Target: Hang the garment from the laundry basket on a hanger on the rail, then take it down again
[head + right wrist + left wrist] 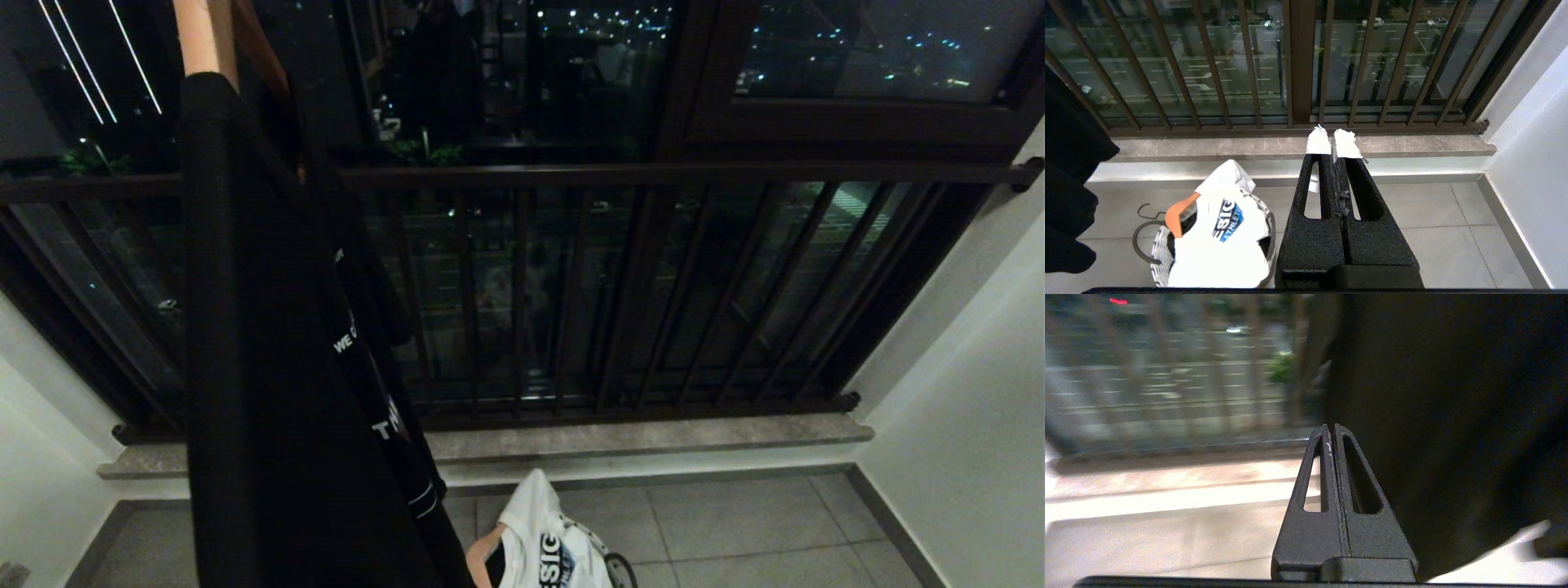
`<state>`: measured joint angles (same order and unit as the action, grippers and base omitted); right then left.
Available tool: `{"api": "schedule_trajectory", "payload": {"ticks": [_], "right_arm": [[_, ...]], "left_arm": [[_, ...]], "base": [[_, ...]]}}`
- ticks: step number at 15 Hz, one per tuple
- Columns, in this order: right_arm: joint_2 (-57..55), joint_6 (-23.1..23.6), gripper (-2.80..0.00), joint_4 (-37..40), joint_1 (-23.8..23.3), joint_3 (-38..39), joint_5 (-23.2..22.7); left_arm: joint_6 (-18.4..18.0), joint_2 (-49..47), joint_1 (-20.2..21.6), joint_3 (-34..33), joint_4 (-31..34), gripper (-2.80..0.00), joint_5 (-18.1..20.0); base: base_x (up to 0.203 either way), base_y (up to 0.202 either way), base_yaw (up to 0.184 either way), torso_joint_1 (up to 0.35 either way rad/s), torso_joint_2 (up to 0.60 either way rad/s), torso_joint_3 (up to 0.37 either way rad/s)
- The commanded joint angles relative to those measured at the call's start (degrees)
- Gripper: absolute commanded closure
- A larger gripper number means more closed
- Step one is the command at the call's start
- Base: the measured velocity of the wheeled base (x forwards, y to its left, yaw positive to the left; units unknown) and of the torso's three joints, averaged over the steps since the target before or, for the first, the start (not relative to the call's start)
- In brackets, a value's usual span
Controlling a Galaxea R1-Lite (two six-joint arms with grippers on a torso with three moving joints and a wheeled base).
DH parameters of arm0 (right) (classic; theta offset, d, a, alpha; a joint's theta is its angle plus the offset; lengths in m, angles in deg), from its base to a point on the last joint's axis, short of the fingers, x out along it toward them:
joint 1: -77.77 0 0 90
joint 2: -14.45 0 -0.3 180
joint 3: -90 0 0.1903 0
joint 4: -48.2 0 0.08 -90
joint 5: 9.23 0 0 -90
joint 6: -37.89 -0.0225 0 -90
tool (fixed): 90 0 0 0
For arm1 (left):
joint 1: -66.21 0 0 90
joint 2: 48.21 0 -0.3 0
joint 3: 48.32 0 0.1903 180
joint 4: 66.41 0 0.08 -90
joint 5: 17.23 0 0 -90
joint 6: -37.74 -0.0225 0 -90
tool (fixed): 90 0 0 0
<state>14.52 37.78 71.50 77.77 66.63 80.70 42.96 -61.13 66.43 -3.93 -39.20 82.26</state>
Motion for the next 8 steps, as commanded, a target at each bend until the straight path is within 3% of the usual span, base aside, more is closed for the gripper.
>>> {"api": "schedule_trajectory", "payload": {"ticks": [1,3,5,8], "right_arm": [[-0.1,0.0,0.00,0.0,0.0,0.0,0.0],[-0.1,0.0,0.00,0.0,0.0,0.0,0.0],[-0.1,0.0,0.00,0.0,0.0,0.0,0.0],[-0.1,0.0,0.00,0.0,0.0,0.0,0.0]], "left_arm": [[1.3,-9.7,0.0,6.3,0.0,0.00,3.8],[3.2,-16.3,0.0,14.0,0.7,0.00,10.5],[5.3,-21.7,-0.2,24.7,5.4,0.00,17.8],[13.2,-30.3,-1.7,39.6,10.8,0.00,29.2]], "base": [[0.000,0.000,0.000,0.000,0.00,0.000],[0.000,0.000,0.000,0.000,0.00,0.000],[0.000,0.000,0.000,0.000,0.00,0.000],[0.000,0.000,0.000,0.000,0.00,0.000]]}}
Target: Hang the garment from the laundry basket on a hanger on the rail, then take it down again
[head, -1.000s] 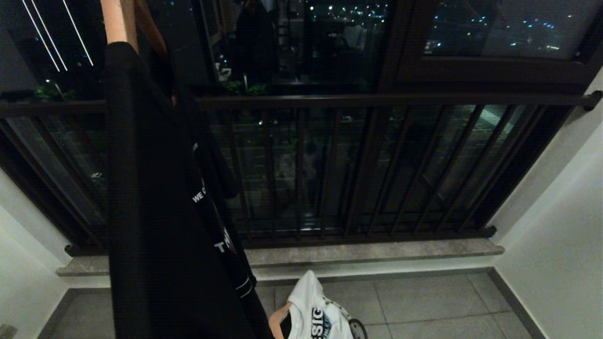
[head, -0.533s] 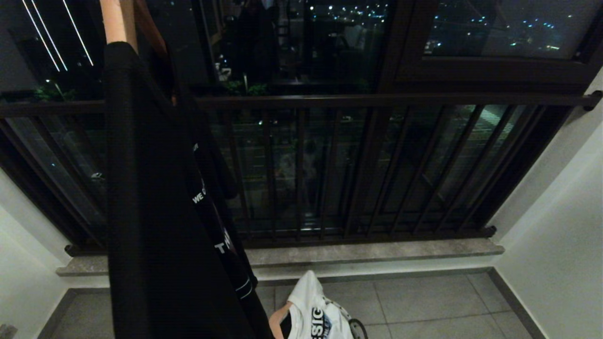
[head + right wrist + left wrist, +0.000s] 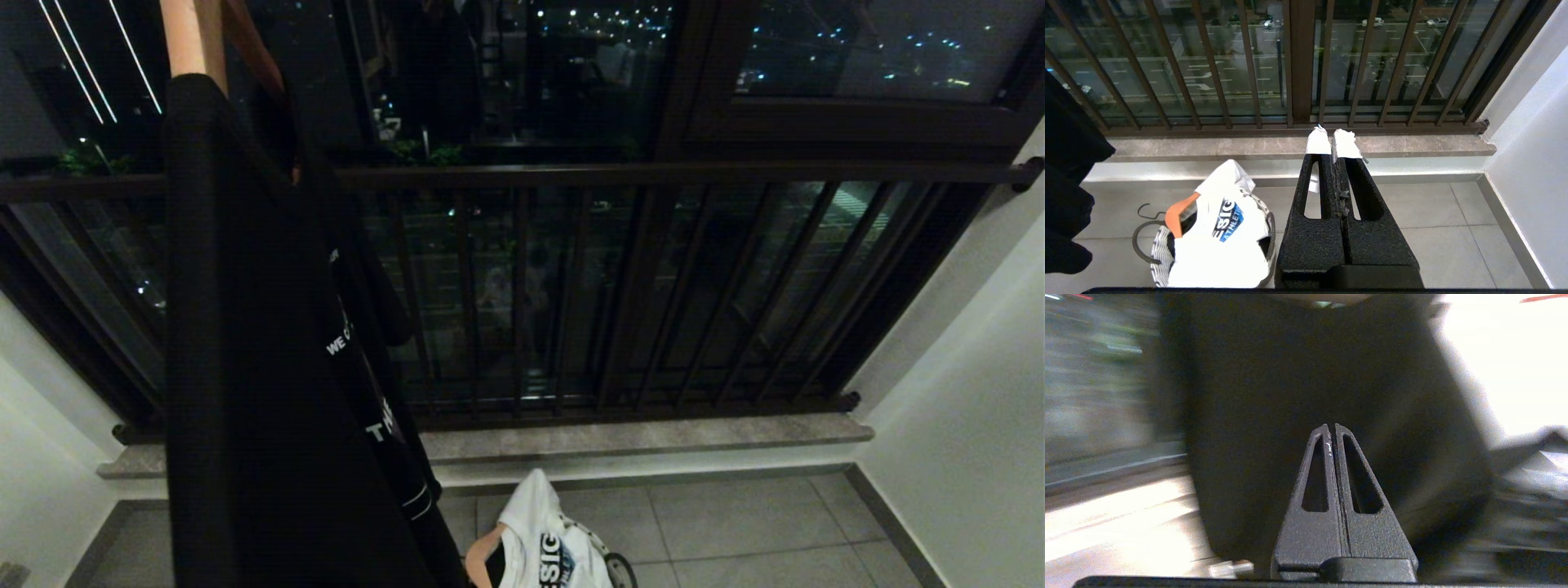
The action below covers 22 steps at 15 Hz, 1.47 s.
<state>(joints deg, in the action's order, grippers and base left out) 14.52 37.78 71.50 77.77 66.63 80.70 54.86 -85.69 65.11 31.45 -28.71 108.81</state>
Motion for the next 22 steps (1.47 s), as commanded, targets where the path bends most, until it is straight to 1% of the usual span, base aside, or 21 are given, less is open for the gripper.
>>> {"api": "schedule_trajectory", "payload": {"ticks": [1,2,3,4,6,7,9,10,11,12,15,17,18,20,22], "right_arm": [[-0.1,-0.1,0.00,0.0,0.0,0.0,0.0],[-0.1,0.0,0.00,0.0,0.0,0.0,0.0],[-0.1,0.0,0.00,0.0,0.0,0.0,0.0],[-0.1,0.0,0.00,0.0,0.0,0.0,0.0],[-0.1,0.0,0.00,0.0,0.0,0.0,0.0],[-0.1,0.0,0.00,0.0,0.0,0.0,0.0],[-0.1,0.0,0.00,0.0,0.0,0.0,0.0],[-0.1,0.0,0.00,0.0,0.0,0.0,0.0],[-0.1,0.0,0.00,0.0,0.0,0.0,0.0],[-0.1,0.0,0.00,0.0,0.0,0.0,0.0],[-0.1,0.0,0.00,0.0,0.0,0.0,0.0],[-0.1,0.0,0.00,0.0,0.0,0.0,0.0],[-0.1,0.0,0.00,0.0,0.0,0.0,0.0],[-0.1,0.0,0.00,0.0,0.0,0.0,0.0],[-0.1,0.0,0.00,0.0,0.0,0.0,0.0]], "left_arm": [[4.3,-8.6,-0.8,8.4,1.1,0.00,5.9],[8.6,-11.1,-1.2,12.2,1.5,0.00,8.1],[14.0,-14.1,-1.8,16.1,1.7,0.00,10.3],[17.7,-17.0,-2.2,19.2,1.7,0.00,12.1],[20.4,-21.4,-2.7,22.6,1.8,0.00,15.1],[22.1,-22.9,-2.8,23.7,1.7,0.00,17.3],[26.4,-24.6,-2.8,24.9,0.9,0.00,20.7],[26.7,-24.8,-2.8,24.8,-0.3,0.00,21.6],[27.5,-24.9,-2.8,24.8,-1.6,-1.16,23.2],[28.7,-24.8,-2.8,24.8,-2.2,-2.80,24.2],[28.5,-24.0,-2.8,23.7,-2.4,-2.80,24.1],[27.5,-22.9,-2.8,22.0,-3.1,-2.80,23.8],[26.9,-22.9,-2.8,21.1,-4.8,-2.80,23.4],[26.8,-23.2,-2.8,19.5,-9.0,-2.80,22.6],[26.7,-24.6,-2.8,19.2,-9.7,-2.80,22.6]], "base": [[0.000,0.000,0.000,0.000,0.00,0.000],[0.000,0.000,0.000,0.000,0.00,0.000],[0.000,0.000,0.000,0.000,0.00,0.000],[0.000,0.000,0.000,0.000,0.00,0.000],[0.000,0.000,0.000,0.000,0.00,0.000],[0.000,0.000,0.000,0.000,0.00,0.000],[0.000,0.000,0.000,0.000,0.00,0.000],[0.000,0.000,0.000,0.000,0.00,0.000],[0.000,0.000,0.000,0.000,0.00,0.000],[0.000,0.000,0.000,0.000,0.00,0.000],[0.000,0.000,0.000,0.000,0.00,0.000],[0.000,0.000,0.000,0.000,0.00,0.000],[0.000,0.000,0.000,0.000,0.00,0.000],[0.000,0.000,0.000,0.000,0.00,0.000],[0.000,0.000,0.000,0.000,0.00,0.000]]}}
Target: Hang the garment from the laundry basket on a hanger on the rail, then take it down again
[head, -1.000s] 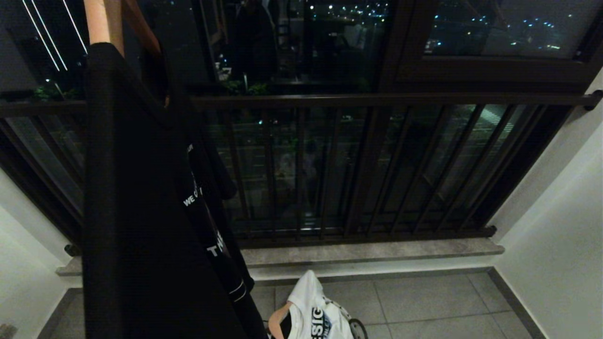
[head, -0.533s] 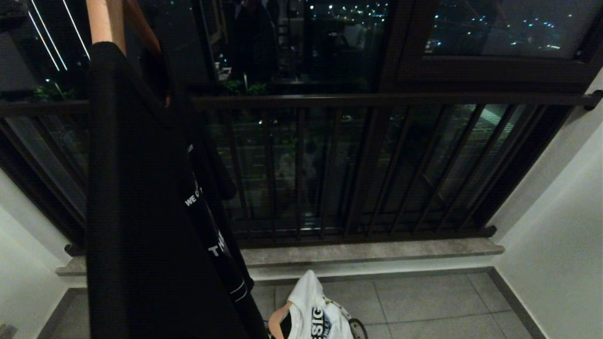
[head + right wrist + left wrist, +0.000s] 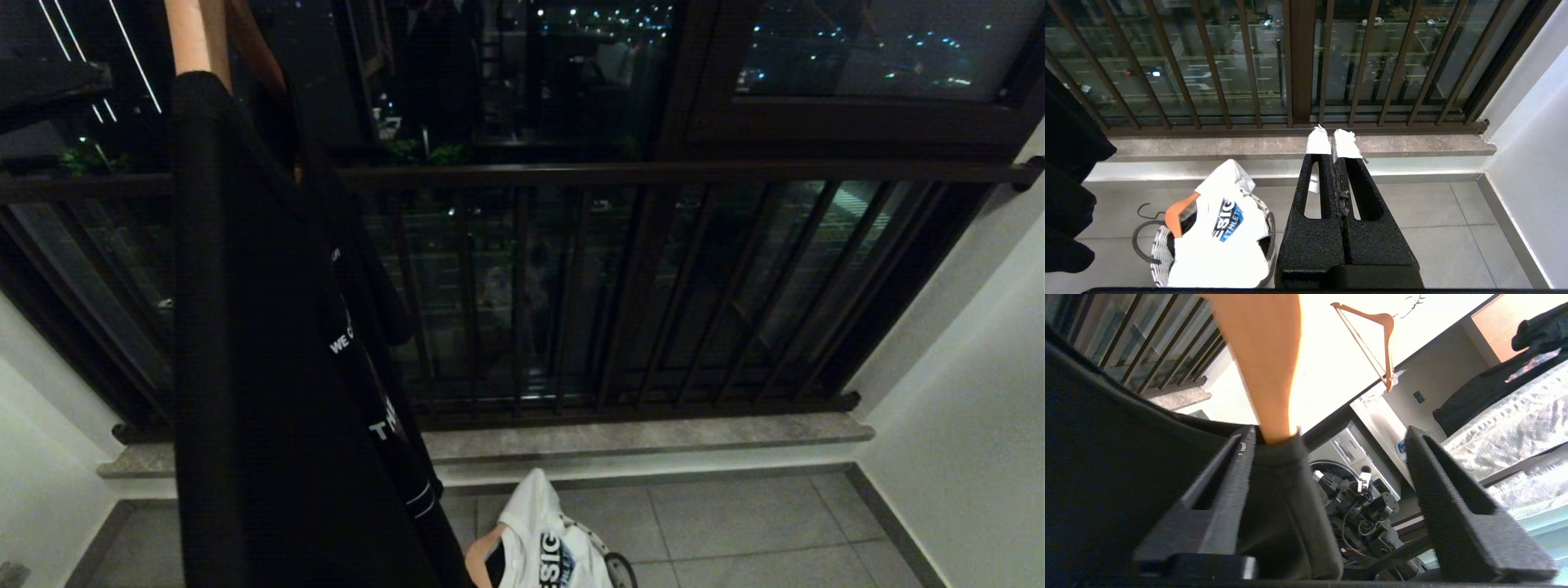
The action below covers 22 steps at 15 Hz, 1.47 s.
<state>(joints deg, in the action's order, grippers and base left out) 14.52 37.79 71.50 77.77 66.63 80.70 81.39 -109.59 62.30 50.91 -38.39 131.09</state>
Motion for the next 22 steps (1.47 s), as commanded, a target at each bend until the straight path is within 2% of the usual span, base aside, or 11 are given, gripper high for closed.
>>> {"api": "schedule_trajectory", "payload": {"ticks": [1,3,8,11,12,16,22], "right_arm": [[-0.1,0.0,0.00,0.0,0.0,0.0,0.0],[-0.1,0.0,0.00,0.0,0.0,0.0,0.0],[-0.1,0.0,0.00,0.0,0.0,0.0,0.0],[-0.1,-0.1,0.00,0.0,0.0,0.0,0.0],[-0.1,0.0,0.00,0.0,0.0,0.0,0.0],[-0.1,-0.1,0.00,0.0,0.0,0.0,0.0],[-0.1,0.0,0.00,0.0,0.0,0.0,0.0]], "left_arm": [[0.1,-1.1,0.0,-0.4,0.0,-2.80,0.3],[-0.2,-2.4,0.0,-0.3,-0.4,-2.80,0.3],[0.4,-7.0,-1.4,-0.2,-7.3,-2.80,0.2],[0.2,-8.9,-4.0,-0.1,-8.7,-2.80,-0.2],[0.2,-9.8,-5.1,0.1,-9.4,-2.80,-0.9],[0.2,-11.4,-10.7,0.3,-11.3,-2.80,-8.4],[0.2,-11.9,-11.5,0.5,-12.7,-2.80,-8.7]], "base": [[0.000,0.000,0.000,0.000,0.00,0.000],[0.000,0.000,0.000,0.000,0.00,0.000],[0.000,0.000,0.000,0.000,0.00,0.000],[0.000,0.000,0.000,0.000,0.00,0.000],[0.000,0.000,0.000,0.000,0.00,0.000],[0.000,0.000,0.000,0.000,0.00,0.000],[0.000,0.000,0.000,0.000,0.00,0.000]]}}
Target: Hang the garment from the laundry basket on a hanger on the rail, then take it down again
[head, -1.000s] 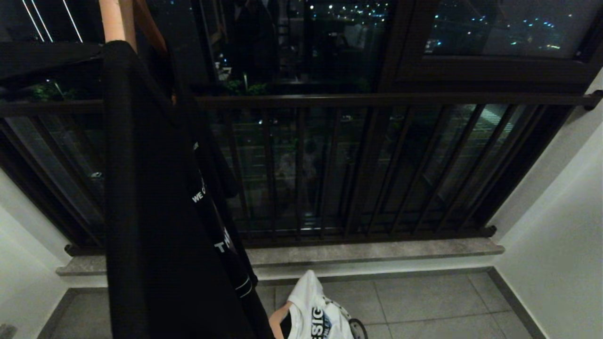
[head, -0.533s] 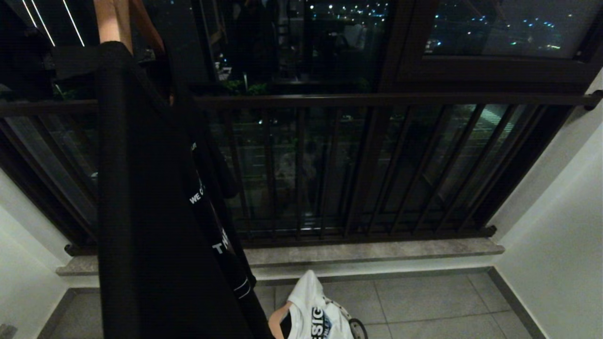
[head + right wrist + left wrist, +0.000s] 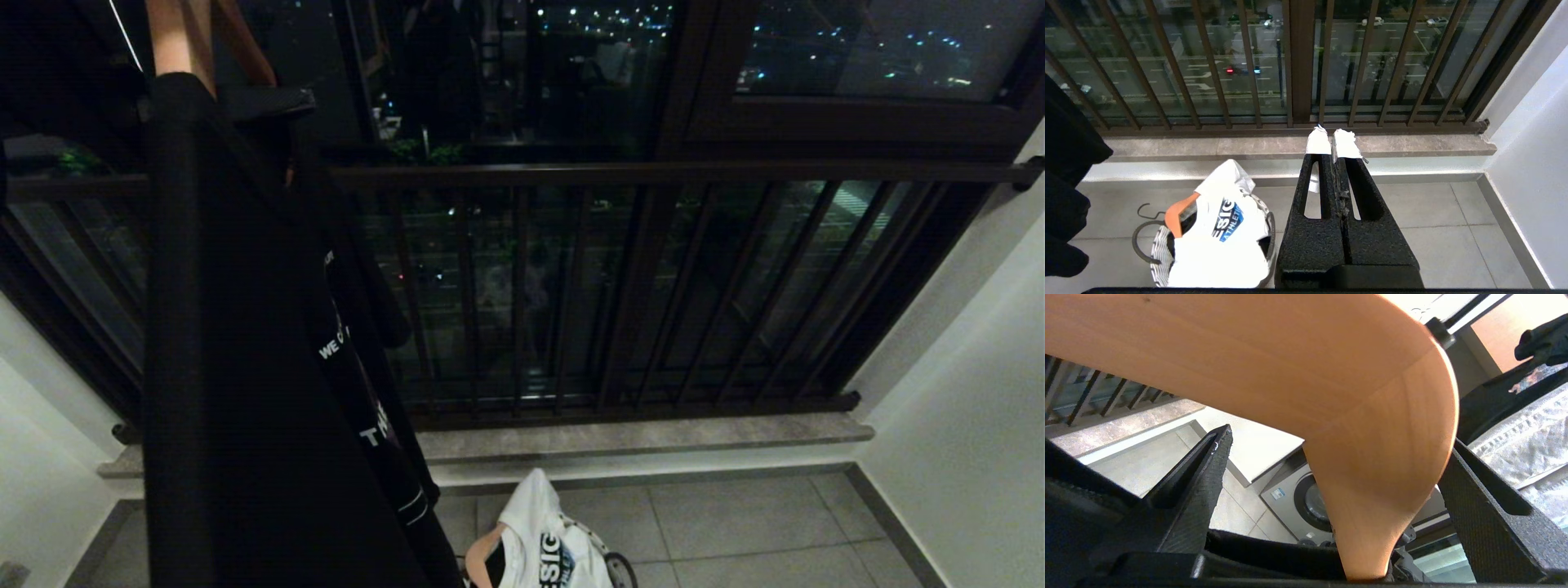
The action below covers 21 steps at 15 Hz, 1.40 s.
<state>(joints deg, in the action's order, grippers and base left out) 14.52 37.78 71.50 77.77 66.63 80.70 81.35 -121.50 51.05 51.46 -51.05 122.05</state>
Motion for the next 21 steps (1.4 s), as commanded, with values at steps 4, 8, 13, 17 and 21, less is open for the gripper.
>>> {"api": "schedule_trajectory", "payload": {"ticks": [4,8,13,17,21], "right_arm": [[-0.1,0.0,0.00,0.0,0.0,0.0,-0.1],[-0.1,0.0,0.00,0.0,0.0,0.0,0.0],[-0.1,-0.1,0.00,0.0,0.0,0.0,0.0],[-0.1,0.0,0.00,0.0,0.0,0.0,0.0],[-0.1,0.0,0.00,0.0,0.0,0.0,0.0]], "left_arm": [[0.3,-0.6,-2.2,1.1,0.1,-2.80,0.2],[0.3,-0.6,-2.3,1.2,0.0,-2.80,0.2],[0.3,-0.6,-3.4,1.2,0.0,-2.80,0.2],[0.2,-1.2,-4.0,1.3,0.1,-2.80,-0.6],[0.2,-2.4,-4.4,3.1,0.7,-2.80,-0.9]], "base": [[0.000,0.000,0.000,0.000,0.00,0.000],[0.000,0.000,0.000,0.000,0.00,0.000],[0.000,0.000,0.000,0.000,0.00,0.000],[0.000,0.000,0.000,0.000,0.00,0.000],[0.000,0.000,0.000,0.000,0.00,0.000]]}}
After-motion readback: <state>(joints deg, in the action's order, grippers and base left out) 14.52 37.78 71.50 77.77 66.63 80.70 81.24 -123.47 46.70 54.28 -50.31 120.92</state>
